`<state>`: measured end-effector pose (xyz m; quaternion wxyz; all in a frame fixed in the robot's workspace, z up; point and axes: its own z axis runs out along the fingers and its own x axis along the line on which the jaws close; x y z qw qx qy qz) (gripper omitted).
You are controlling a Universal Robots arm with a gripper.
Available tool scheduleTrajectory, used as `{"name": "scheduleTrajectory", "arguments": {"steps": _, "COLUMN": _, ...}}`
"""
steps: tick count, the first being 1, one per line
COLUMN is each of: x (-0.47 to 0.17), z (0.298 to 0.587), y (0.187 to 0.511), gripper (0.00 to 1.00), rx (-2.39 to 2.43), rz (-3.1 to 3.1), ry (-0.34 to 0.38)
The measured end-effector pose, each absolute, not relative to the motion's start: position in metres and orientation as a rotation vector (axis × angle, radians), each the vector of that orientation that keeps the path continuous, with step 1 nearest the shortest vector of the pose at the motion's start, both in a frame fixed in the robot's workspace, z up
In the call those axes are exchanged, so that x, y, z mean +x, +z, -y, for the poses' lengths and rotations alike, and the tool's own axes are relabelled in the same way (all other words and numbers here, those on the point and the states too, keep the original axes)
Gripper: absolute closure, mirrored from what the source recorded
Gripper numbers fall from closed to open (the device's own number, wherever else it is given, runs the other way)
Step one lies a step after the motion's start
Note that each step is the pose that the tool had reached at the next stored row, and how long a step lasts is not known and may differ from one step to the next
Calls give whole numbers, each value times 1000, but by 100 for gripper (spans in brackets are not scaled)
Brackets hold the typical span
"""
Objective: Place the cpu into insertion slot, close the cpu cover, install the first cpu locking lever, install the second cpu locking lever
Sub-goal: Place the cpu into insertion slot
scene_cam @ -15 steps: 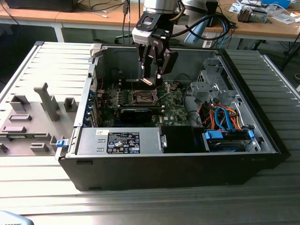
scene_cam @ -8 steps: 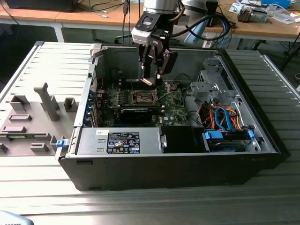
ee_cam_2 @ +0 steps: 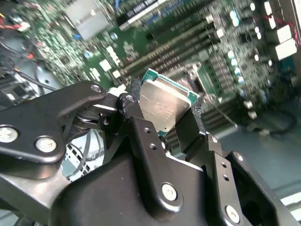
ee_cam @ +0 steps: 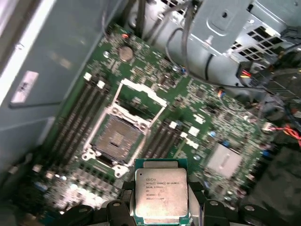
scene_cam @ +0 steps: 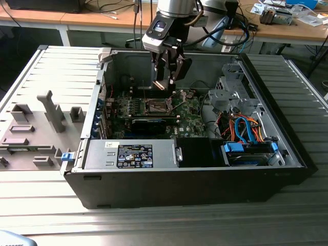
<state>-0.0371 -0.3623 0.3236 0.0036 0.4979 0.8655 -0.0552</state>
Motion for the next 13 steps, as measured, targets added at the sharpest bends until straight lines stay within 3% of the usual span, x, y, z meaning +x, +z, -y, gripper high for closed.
{"name": "scheduleTrajectory", "arguments": {"steps": 2, "x": -37, "z": 362, "y": 323, "gripper": 46, "rx": 1586, "rz": -2715, "ry": -141}}
{"name": "scheduleTrajectory", "arguments": {"steps": 11, "x": -37, "z": 362, "y": 322, "gripper": 46, "rx": 1674, "rz": -2667, "ry": -136}}
{"name": "scheduleTrajectory", "arguments": {"steps": 13, "x": -37, "z": 362, "y": 322, "gripper": 46, "rx": 1686, "rz": -2688, "ry": -81}}
